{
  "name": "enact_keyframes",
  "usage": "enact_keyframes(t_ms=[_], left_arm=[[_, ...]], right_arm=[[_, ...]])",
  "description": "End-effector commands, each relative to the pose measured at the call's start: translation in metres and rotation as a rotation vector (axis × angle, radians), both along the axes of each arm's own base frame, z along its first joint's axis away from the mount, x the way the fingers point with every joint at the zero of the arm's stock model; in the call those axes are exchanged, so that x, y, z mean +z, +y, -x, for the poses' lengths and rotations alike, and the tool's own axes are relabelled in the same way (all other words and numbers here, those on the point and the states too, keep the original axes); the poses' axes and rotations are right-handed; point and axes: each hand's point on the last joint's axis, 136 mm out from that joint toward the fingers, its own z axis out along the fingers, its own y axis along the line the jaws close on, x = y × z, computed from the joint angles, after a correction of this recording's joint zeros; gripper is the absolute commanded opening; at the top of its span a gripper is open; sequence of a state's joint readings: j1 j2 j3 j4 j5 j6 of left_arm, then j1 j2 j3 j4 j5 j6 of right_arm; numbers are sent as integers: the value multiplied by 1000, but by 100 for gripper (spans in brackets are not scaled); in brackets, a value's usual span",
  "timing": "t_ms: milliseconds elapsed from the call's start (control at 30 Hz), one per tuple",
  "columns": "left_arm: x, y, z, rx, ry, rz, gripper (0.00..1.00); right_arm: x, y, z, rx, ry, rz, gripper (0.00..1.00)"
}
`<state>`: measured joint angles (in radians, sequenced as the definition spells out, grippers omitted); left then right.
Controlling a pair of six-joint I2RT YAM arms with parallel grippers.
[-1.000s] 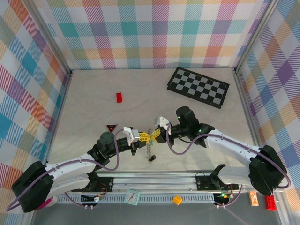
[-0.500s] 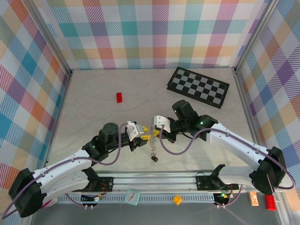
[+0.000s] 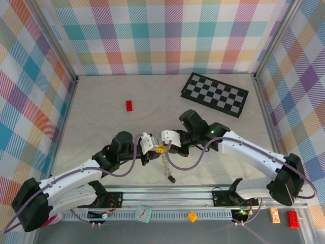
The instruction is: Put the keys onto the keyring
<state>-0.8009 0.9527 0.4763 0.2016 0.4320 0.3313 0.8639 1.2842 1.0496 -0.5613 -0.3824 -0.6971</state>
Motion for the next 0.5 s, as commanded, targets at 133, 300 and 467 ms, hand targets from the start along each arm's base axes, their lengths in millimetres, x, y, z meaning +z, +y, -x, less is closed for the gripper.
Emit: enact_keyframes(t_ms=[133,300,467], left_arm=[[20,-7,5,-50,-37,31,0],[24,-4,6,-34,-57,102,0],[30,-2,4,0,-84,185,0]], right_arm=[[24,7,4,5,-13,-107,12],[26,-9,-4,-121,106,-209,32],[27,-7,-9,-287,287,-273,34]])
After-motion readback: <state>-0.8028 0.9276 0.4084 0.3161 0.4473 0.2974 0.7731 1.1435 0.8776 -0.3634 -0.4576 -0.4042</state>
